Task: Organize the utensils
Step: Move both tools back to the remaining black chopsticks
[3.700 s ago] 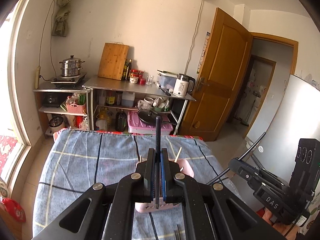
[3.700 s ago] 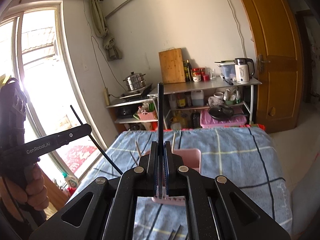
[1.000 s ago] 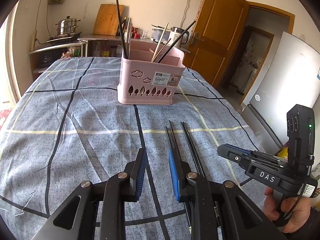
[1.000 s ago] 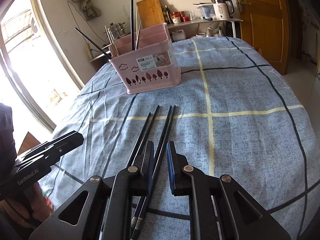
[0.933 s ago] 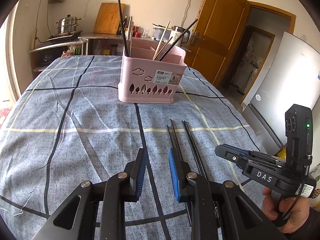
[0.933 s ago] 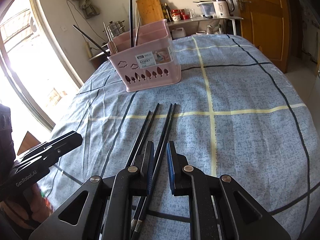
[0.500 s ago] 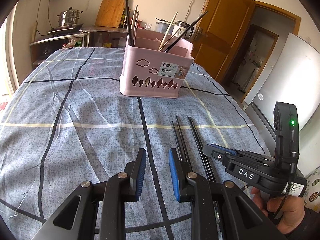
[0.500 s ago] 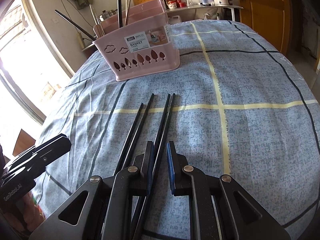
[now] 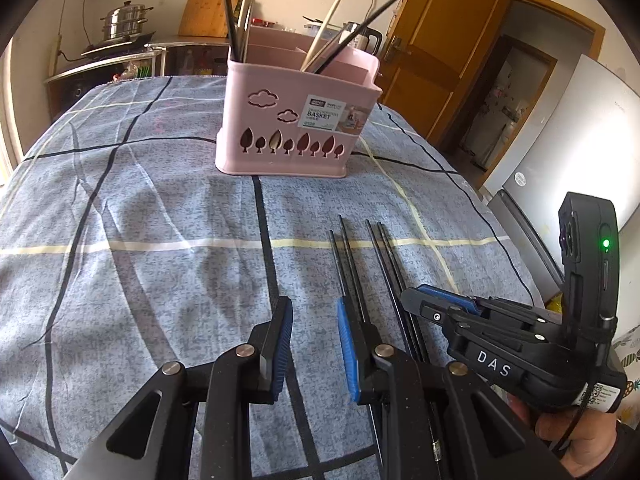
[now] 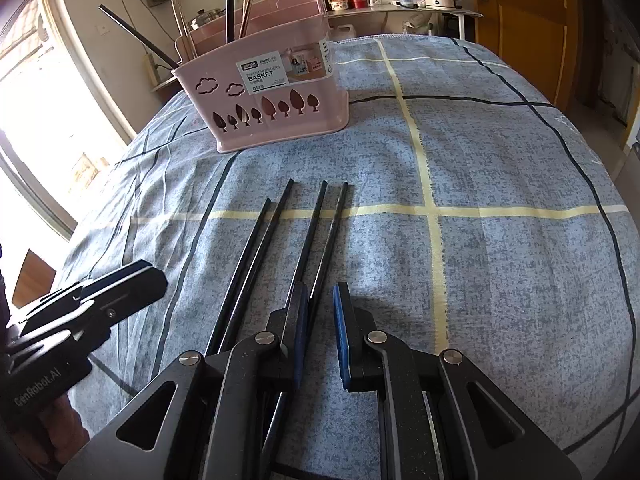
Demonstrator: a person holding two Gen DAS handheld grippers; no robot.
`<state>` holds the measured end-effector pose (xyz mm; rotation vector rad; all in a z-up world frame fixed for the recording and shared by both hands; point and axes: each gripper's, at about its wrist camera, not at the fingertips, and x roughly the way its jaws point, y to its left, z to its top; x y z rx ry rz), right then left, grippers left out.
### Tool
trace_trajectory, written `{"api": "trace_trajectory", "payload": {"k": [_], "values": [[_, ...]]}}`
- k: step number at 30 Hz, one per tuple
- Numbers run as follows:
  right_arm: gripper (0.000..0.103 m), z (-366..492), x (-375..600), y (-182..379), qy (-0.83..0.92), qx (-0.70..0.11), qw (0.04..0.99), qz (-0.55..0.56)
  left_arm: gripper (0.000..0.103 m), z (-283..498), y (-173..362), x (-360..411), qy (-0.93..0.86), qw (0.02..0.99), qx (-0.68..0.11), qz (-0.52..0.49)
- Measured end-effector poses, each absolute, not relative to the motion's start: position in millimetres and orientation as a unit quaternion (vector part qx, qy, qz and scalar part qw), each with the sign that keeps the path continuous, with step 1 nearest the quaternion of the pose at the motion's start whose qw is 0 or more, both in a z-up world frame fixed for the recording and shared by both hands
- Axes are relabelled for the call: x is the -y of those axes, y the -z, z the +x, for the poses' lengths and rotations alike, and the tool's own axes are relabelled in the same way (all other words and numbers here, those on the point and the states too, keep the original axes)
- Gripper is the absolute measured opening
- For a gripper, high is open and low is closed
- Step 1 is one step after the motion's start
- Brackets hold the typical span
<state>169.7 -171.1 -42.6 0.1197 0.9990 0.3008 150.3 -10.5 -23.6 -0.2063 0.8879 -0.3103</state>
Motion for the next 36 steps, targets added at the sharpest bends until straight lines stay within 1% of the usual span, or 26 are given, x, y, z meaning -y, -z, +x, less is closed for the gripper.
{"api": "trace_trajectory", "payload": {"k": [4,8,17,21,24,30,32,34,36], "values": [[0.013,177,164,41,-0.133,-0.484,0.864,0.039,0.023,158,30,15,0.148,0.879,-0.442,-0.1],[0.009,174,169,42,-0.134,-0.485,0.863,0.041,0.023,163,32,20,0.15,0.876,-0.448,-0.096],[0.008,169,181,42,-0.137,-0.486,0.862,0.049,0.023,177,43,38,0.144,0.872,-0.463,-0.076],[0.008,169,183,42,-0.139,-0.486,0.861,0.052,0.023,177,43,44,0.142,0.875,-0.459,-0.06],[0.008,168,183,42,-0.139,-0.486,0.861,0.052,0.027,176,43,51,0.14,0.878,-0.455,-0.04],[0.008,166,185,41,-0.139,-0.487,0.861,0.054,0.027,173,44,61,0.129,0.885,-0.448,0.005],[0.008,166,186,41,-0.138,-0.487,0.861,0.054,0.02,172,44,59,0.121,0.885,-0.449,0.012],[0.008,165,189,41,-0.137,-0.487,0.86,0.055,0.01,173,44,57,0.111,0.885,-0.452,0.012],[0.008,165,191,42,-0.136,-0.488,0.86,0.058,0.01,174,44,50,0.105,0.884,-0.456,0.004]]}}
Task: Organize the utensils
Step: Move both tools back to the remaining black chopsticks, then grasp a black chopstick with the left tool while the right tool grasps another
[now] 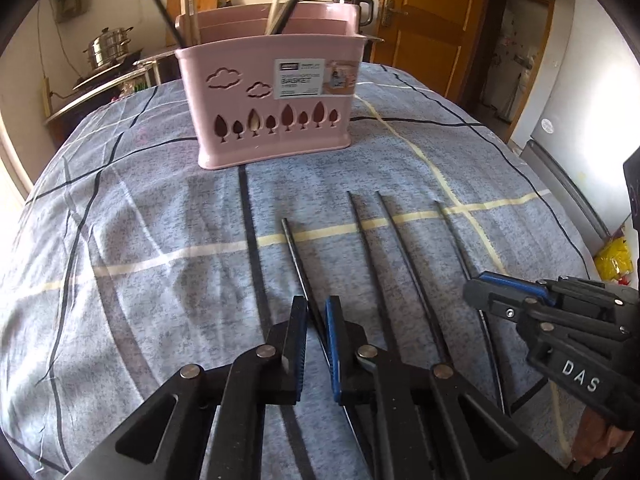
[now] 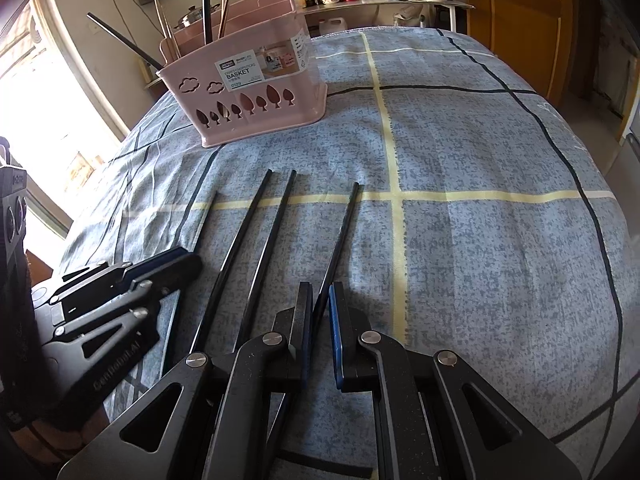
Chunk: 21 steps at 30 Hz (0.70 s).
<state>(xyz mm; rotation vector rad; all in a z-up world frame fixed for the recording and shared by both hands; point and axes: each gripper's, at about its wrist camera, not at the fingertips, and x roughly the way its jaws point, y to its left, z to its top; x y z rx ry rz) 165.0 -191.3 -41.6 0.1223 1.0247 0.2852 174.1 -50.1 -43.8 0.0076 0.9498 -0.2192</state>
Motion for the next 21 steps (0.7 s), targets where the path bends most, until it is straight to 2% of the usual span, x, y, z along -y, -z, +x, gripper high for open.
{"api": "trace_trajectory", "payload": {"k": [8,21], "values": [[0.008,174,190,41,-0.131,-0.505,0.851,0.057,0.009,177,43,22,0.081,0.873,-0.48,-0.014],[0.008,192,178,40,-0.121,-0.515,0.849,0.019,0.009,191,42,32,0.076,0.865,-0.496,0.013]]}}
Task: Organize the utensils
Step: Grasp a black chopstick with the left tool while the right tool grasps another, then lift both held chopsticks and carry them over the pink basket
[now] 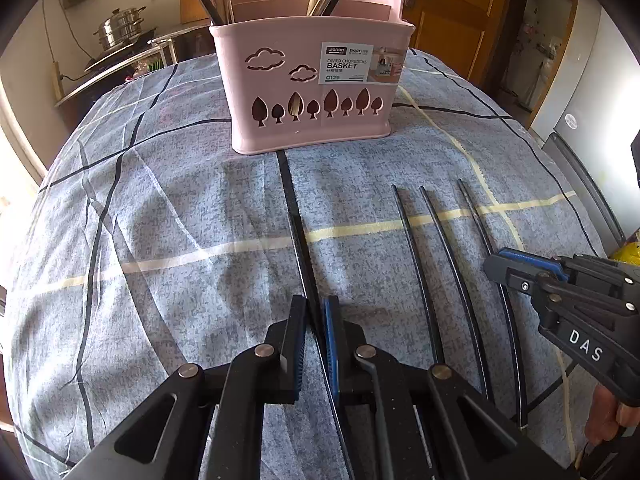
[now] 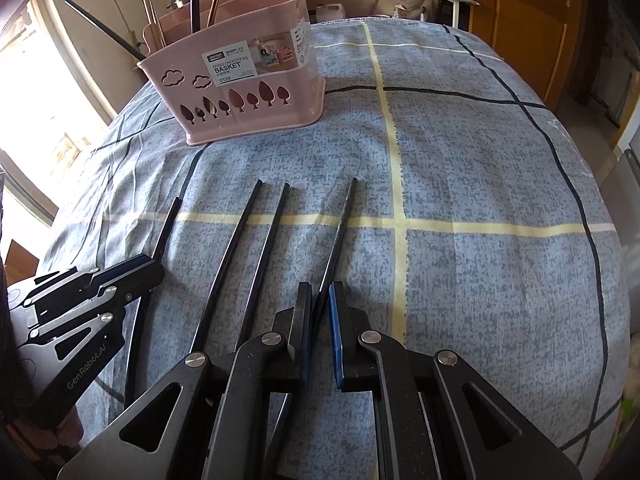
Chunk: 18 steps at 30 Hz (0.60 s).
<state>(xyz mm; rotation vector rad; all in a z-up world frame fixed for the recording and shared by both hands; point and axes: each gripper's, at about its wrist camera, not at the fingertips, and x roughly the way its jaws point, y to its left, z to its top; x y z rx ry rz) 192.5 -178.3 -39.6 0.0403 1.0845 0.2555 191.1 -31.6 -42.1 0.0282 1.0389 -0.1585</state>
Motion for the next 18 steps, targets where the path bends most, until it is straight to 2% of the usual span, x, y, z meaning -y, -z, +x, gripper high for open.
{"api": "trace_trajectory", "payload": {"k": [8,18], "values": [[0.007,193,182,37,-0.138,-0.509,0.849,0.035,0.005,194,39,20,0.081,0.861,-0.502,-0.026],[0.005,192,189,1,-0.174,-0.46,0.868,0.069,0.005,194,-12,6,0.108,0.886,-0.447,-0.053]]}}
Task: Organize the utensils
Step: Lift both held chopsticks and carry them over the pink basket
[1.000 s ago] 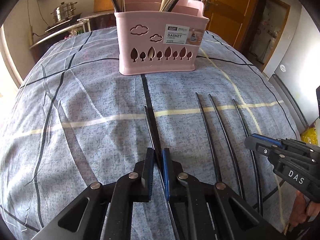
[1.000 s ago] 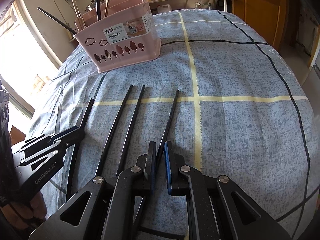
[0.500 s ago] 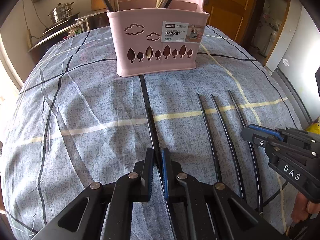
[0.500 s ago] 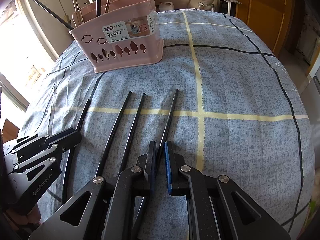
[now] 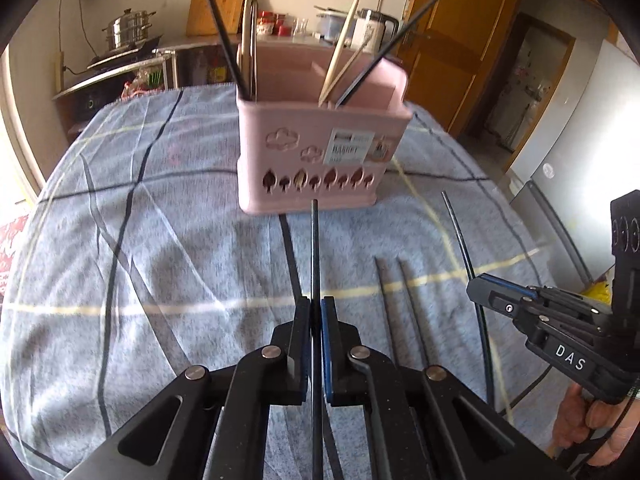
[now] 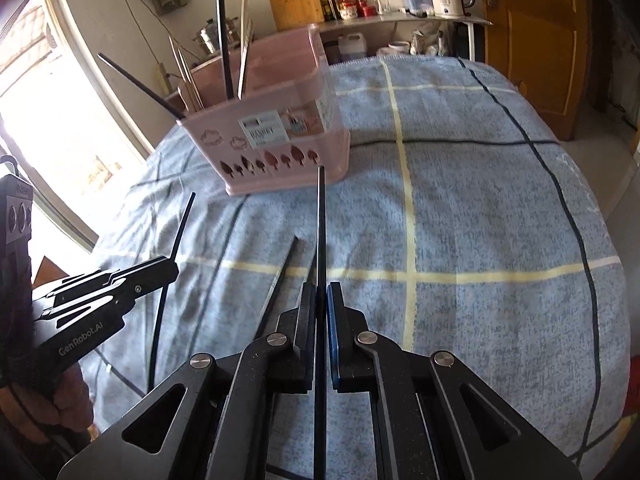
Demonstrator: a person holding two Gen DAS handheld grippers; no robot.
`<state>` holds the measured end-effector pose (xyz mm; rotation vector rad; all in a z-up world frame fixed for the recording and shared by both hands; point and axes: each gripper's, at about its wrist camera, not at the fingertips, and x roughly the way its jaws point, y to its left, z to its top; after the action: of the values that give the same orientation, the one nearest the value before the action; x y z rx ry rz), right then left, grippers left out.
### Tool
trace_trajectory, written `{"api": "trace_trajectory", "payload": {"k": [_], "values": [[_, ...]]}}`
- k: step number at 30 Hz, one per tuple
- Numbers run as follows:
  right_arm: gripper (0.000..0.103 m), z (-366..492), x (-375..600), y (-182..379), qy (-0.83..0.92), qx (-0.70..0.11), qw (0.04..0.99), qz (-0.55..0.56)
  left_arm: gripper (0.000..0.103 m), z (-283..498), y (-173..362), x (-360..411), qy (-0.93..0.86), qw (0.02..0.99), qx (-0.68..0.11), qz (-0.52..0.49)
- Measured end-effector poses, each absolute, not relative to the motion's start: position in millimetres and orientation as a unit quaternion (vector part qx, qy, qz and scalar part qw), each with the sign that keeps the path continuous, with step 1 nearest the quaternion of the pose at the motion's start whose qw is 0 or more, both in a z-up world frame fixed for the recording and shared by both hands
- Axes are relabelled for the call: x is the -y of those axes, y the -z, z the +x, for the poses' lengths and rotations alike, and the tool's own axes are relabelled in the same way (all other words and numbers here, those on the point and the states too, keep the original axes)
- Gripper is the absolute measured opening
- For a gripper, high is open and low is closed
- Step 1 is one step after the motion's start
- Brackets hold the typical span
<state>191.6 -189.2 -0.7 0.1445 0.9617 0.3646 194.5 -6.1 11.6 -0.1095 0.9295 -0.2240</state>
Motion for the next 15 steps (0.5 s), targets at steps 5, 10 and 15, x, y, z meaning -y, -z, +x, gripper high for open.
{"api": "trace_trajectory", "payload": {"k": [5,10,15], "values": [[0.005,193,194,-26,-0.185,-0.425,0.882,0.08,0.005,195,-43,-1,0.119,0.902,-0.411,-0.06],[0.005,193,201,-52,-0.19,-0.388,0.897,0.088,0.005,200,-74,-9,0.126,0.915,-0.378,-0.064],[0.005,194,208,-70,-0.19,-0.36,0.908,0.096,0.005,200,-94,-13,0.13,0.924,-0.353,-0.066]]}}
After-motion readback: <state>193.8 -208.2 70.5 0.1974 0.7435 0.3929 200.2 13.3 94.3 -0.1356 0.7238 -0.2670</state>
